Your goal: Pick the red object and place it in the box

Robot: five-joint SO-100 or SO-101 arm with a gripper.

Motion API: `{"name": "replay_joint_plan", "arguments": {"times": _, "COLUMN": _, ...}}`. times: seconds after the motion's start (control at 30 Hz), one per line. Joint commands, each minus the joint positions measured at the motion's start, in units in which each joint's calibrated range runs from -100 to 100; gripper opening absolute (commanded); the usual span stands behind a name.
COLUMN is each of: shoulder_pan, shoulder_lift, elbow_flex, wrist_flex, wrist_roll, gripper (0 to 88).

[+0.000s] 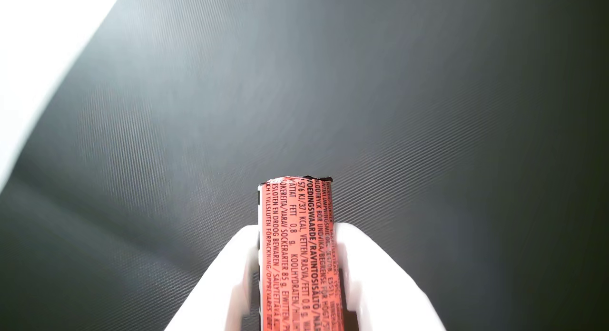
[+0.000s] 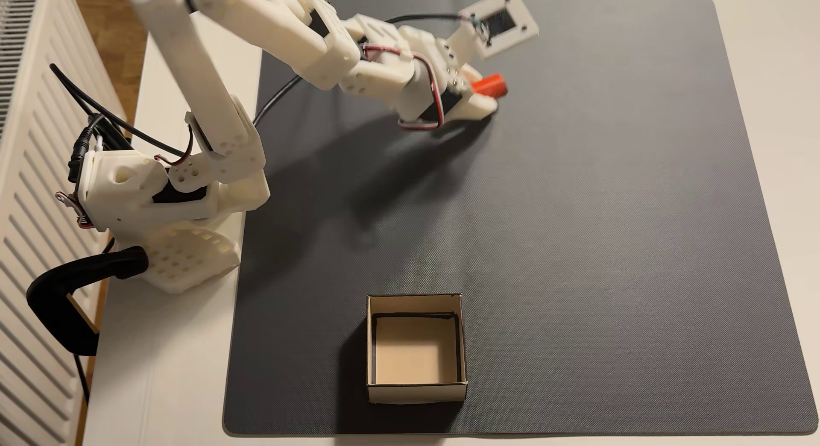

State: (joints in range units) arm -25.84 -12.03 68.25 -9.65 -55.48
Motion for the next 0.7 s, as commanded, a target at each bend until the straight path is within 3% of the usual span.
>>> {"name": "replay_joint_plan", "arguments": {"times": 0.0, "shoulder_pan": 2.7, "shoulder_lift": -16.6, "elbow_flex": -3.2, "wrist_flex": 13.8, "wrist_roll": 2.0, "gripper": 0.9}}
{"name": "replay_joint_plan", "arguments": {"times": 0.33, "shoulder_pan": 22.3, "shoulder_lift": -53.3, "elbow_flex": -4.3, "wrist_flex": 44.2, "wrist_roll": 11.4, "gripper": 0.8}}
{"name": "replay_joint_plan", "arguments": {"times": 0.67, "shoulder_pan": 41.2, "shoulder_lift": -74.4, "elbow_flex": 14.3, "wrist_flex": 47.7, "wrist_roll": 12.0, "gripper": 0.8}}
